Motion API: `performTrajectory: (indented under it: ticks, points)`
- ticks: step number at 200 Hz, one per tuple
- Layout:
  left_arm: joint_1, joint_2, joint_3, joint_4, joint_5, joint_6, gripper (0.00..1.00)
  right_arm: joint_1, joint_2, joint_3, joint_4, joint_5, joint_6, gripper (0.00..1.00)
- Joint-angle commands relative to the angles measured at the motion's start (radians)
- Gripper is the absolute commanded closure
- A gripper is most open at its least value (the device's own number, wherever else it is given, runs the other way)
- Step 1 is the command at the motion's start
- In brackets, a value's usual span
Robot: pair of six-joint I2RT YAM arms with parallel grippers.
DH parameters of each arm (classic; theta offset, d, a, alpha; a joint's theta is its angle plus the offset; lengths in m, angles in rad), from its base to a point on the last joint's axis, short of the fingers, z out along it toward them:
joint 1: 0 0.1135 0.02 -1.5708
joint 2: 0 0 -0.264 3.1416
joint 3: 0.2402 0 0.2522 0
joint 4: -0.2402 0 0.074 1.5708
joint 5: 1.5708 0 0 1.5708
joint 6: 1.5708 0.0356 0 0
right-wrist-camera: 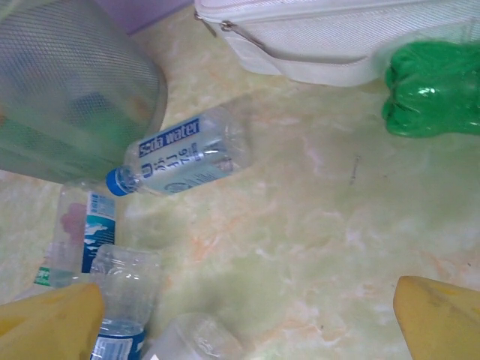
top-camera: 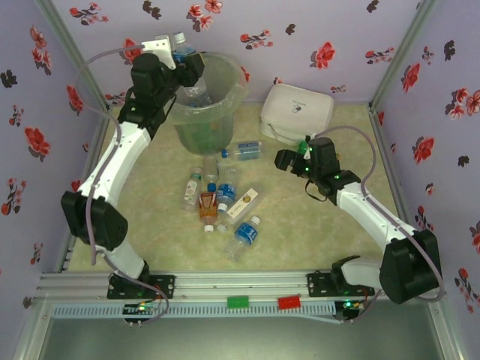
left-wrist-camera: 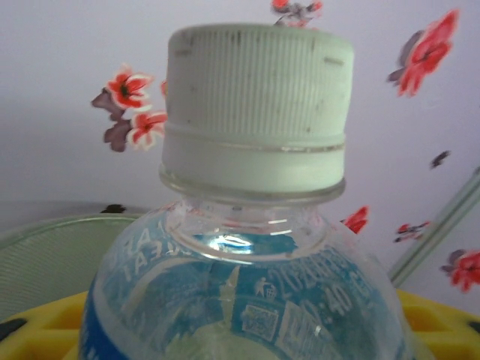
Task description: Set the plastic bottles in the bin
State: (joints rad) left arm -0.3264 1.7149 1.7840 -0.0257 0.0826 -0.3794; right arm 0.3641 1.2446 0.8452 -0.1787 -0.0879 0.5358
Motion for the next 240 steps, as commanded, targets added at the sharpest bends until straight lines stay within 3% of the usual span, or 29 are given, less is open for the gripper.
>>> performTrajectory:
  ticks: [1,43,69,82,115,160,197,240]
  points:
    - [0.014,0.087,0.094,-0.101,-0.033,0.109,0.49,-0.008,-0.028,-0.018,-0.036,0.036,0.015,0.0]
    - [0.015,0.233,0.243,-0.239,-0.032,0.139,0.49,-0.011,-0.031,-0.023,-0.066,0.034,0.0,0.0]
    - [0.014,0.304,0.32,-0.333,-0.038,0.147,0.43,-0.013,-0.036,-0.024,-0.086,0.047,-0.011,0.0]
    - [0.013,0.325,0.342,-0.362,-0.04,0.148,0.35,-0.013,-0.036,-0.027,-0.091,0.05,-0.013,0.0]
    - [0.015,0.317,0.354,-0.375,-0.041,0.131,0.01,-0.015,-0.021,-0.028,-0.089,0.049,-0.019,0.0]
    - [0.009,0.185,0.282,-0.335,-0.037,0.118,0.0,-0.061,0.025,0.004,-0.087,0.071,-0.041,0.0]
    - [-0.025,-0.024,0.05,-0.195,-0.021,0.088,0.0,-0.148,0.101,0.067,-0.063,0.066,-0.083,0.0]
    - [-0.093,-0.219,-0.195,-0.071,-0.013,0.057,0.0,-0.277,0.201,0.13,0.063,-0.041,-0.123,0.0]
